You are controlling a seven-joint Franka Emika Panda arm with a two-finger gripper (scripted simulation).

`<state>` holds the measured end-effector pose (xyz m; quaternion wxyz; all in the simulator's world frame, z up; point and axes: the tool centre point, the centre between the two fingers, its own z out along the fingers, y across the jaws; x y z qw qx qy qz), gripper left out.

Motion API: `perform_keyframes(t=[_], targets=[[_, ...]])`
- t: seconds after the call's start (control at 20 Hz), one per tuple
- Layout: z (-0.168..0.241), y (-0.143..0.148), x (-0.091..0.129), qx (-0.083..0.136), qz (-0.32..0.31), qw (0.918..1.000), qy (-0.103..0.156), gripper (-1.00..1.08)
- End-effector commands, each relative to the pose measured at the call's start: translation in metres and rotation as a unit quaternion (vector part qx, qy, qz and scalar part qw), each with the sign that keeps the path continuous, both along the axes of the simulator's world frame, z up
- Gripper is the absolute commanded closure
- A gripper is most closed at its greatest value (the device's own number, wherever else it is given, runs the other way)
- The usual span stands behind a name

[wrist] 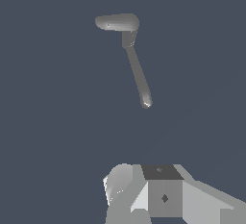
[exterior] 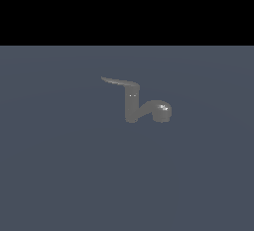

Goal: Turn on the faucet by rotating a designated handle.

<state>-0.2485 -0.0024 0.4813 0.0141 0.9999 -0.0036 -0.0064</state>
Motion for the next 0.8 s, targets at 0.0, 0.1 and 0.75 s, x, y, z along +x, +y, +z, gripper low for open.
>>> perform_keyframes(t=[0.0, 0.1, 0.75], targets=[[0.0, 0.0, 0.0, 0.0, 0.0, 1.0, 0.0, 1.08], [0.0, 0.0, 0.0, 0.0, -0.001, 1.0, 0.0, 1.08], [-0.027, 0.023, 0.018, 0.001, -0.059, 0.9983, -0.001, 1.08]])
